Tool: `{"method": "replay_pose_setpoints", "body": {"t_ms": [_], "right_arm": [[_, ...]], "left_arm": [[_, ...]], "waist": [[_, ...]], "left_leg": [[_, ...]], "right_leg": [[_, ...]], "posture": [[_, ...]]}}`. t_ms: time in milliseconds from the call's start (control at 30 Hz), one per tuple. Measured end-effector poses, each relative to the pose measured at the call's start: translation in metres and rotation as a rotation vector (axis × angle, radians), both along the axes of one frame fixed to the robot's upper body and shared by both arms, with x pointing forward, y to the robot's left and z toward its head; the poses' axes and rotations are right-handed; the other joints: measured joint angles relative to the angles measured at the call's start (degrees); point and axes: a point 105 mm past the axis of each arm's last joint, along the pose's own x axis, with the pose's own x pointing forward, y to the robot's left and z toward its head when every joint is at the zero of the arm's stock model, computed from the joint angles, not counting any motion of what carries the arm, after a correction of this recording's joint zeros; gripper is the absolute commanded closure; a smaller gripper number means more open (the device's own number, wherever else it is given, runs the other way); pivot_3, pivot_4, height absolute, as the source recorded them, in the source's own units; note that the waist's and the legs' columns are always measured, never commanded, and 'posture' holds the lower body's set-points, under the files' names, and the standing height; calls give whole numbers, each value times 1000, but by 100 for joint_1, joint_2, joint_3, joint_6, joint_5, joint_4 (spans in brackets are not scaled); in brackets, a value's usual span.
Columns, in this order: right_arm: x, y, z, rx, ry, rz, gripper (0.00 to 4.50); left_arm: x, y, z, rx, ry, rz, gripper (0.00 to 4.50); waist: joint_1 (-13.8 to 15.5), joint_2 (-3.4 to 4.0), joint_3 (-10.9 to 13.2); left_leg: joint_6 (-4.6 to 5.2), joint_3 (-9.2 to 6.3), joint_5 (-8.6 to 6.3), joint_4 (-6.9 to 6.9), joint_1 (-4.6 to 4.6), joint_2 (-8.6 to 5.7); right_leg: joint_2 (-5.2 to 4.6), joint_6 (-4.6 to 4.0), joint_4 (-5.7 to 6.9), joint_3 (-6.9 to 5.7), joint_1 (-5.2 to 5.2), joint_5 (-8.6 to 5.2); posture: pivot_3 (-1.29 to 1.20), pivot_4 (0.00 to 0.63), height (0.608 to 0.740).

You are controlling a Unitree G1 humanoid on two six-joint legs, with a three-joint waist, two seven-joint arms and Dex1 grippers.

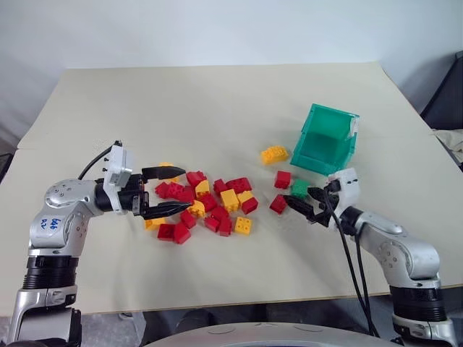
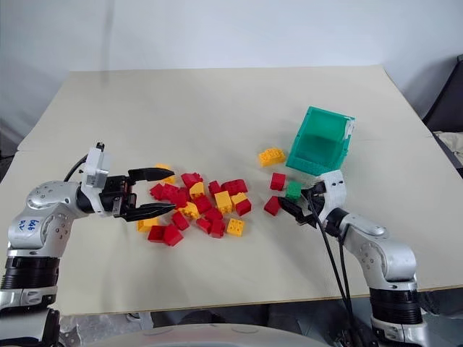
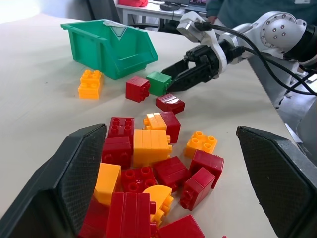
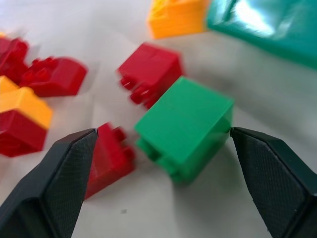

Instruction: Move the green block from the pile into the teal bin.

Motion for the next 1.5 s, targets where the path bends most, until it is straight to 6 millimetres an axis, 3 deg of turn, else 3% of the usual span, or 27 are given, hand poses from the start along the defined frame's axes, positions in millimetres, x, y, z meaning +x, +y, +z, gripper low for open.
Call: {"method": "replay_pose_setpoints", "body": {"t_ms": [100,467,633,733,1067,1233,1500], "right_arm": [[5,2,2,-12,-20,-12,849],[6,0,33,-67,-157,-26,4470],[5,-4,47,-132,-236,-30,4470],[6,0,45,-169,-254,-15,3932],[9,1,31,-227,-215,-12,746],[25,2,21,-251,-175,-58,746],[29,14,20,-232,-128,-26,746]], "left_arm": [[1,0,0,-1,-2,6,0],[3,-2,3,-9,-21,12,0],[4,-6,4,-18,-26,5,0],[5,-8,3,-20,-22,-1,0],[6,-9,5,-20,-35,5,0],[7,-9,5,-20,-36,10,0],[8,-8,5,-22,-38,22,0]], "waist": [[-7,0,0],[1,0,0],[-5,0,0],[-6,0,0],[-3,0,0],[-19,0,0],[-28,-1,-1]], "left_leg": [[0,1,0,-1,1,0],[-1,0,-1,-2,0,1],[-1,2,-1,-3,1,-1],[-2,2,-1,-3,1,0],[-2,2,-1,-3,0,1],[-3,4,0,-2,5,3],[-3,3,0,-1,7,5]], "right_leg": [[0,0,0,0,0,0],[0,0,-2,0,-1,0],[1,0,-3,0,0,0],[3,0,-2,0,0,0],[1,0,-3,0,0,0],[2,-1,0,1,0,0],[2,-1,2,3,1,0]], "posture": [[0,150,740],[0,150,740],[0,150,740],[0,150,740],[0,150,740],[0,150,740],[0,150,740]]}}
